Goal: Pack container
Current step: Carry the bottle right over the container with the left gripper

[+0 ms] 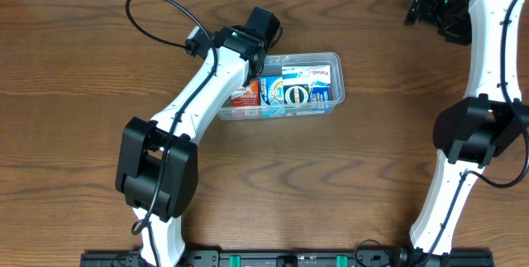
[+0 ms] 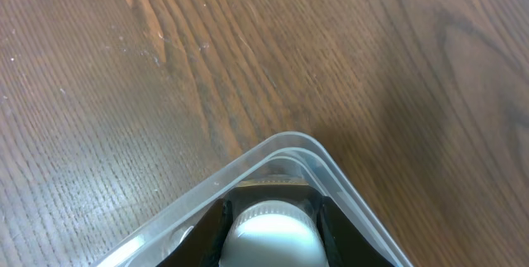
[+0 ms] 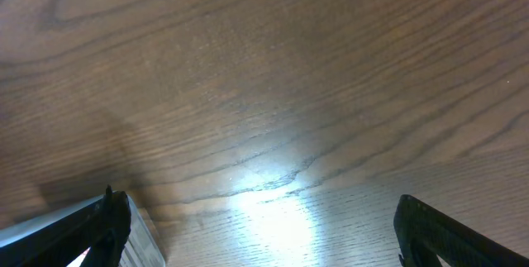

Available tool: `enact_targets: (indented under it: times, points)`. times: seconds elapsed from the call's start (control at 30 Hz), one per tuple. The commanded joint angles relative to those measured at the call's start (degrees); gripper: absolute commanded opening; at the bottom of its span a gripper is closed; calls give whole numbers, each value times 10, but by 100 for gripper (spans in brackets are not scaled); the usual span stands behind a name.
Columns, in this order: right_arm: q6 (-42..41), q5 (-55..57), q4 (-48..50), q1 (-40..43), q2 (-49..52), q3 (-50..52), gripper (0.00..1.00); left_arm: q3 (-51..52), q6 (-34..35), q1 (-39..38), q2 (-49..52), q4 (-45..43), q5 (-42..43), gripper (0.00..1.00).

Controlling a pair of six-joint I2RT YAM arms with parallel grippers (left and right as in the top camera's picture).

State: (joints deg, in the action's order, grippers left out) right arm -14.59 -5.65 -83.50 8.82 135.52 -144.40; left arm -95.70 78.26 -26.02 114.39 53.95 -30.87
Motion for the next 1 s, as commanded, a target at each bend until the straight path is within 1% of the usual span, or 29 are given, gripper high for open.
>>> enact_targets:
  times: [0.0, 0.4, 0.57, 0.8, 0.9, 0.97]
  points:
    - [5, -4, 0, -2, -3, -10, 99, -12, 11, -5, 6, 5, -33, 14]
    - [5, -4, 0, -2, -3, -10, 99, 0, 14, -10, 10, 8, -48, 14]
    - [5, -4, 0, -2, -3, -10, 99, 0, 16, -10, 12, 39, -54, 14]
    - [5, -4, 0, -2, -3, -10, 99, 3, 62, -10, 12, 88, -54, 12]
    - [5, -4, 0, -2, -3, -10, 99, 7, 97, -10, 12, 89, -54, 10]
    - [5, -4, 0, -2, -3, -10, 99, 7, 103, -10, 12, 85, -54, 10]
